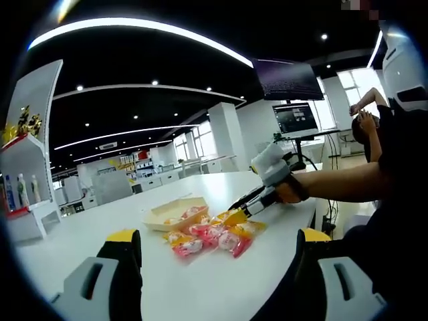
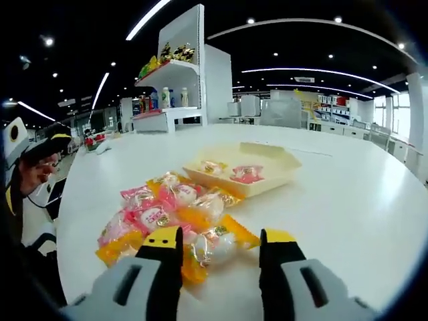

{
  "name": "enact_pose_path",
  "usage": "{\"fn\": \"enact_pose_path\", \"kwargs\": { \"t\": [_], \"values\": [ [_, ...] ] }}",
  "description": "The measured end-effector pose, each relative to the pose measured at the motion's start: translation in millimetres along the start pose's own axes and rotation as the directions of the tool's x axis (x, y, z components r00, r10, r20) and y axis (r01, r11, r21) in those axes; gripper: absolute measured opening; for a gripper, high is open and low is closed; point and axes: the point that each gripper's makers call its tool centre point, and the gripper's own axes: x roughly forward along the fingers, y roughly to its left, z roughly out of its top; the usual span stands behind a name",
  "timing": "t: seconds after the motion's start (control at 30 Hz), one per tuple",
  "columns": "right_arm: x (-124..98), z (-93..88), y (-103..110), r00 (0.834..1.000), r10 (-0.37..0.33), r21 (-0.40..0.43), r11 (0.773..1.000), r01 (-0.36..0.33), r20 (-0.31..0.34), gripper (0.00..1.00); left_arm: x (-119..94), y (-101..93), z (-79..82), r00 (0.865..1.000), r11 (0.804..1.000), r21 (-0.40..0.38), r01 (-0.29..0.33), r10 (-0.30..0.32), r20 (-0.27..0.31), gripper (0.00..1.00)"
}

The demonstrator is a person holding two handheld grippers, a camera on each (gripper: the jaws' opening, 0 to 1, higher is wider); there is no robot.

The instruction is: Pick up the marshmallows scattered on the table and place them into the bowl on the table

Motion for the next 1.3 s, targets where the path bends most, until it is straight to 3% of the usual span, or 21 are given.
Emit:
{"fn": "enact_pose_path", "kwargs": {
  "t": [0.57, 0.63, 0.83, 1.3],
  "values": [
    [-3.5, -2.2, -2.3, 1.0, -0.016, 0.025, 1.0, 0.017, -0.024, 0.28, 1.0, -1.3, -5.8, 1.0, 1.0, 0.013, 0.005, -0.005, -0.026, 0.94],
    [-4.4, -1.9, -1.9, 1.0, -0.018, 0.023, 1.0, 0.019, -0.023, 0.22, 1.1, -1.4, -7.1, 0.999, 1.0, 0.02, 0.004, -0.004, -0.034, 0.94],
    [-4.8, -1.4, -2.6, 0.999, -0.042, -0.024, 0.999, 0.042, -0.029, 0.21, 2.0, -2.7, -7.4, 0.999, 1.0, 0.015, 0.013, -0.013, -0.04, 0.93],
    [-5.2, -3.2, -1.8, 0.999, -0.037, 0.032, 0.999, 0.039, -0.038, 0.16, 0.2, -0.9, -5.1, 0.999, 1.0, 0.02, 0.009, -0.009, -0.037, 0.93]
  ]
}}
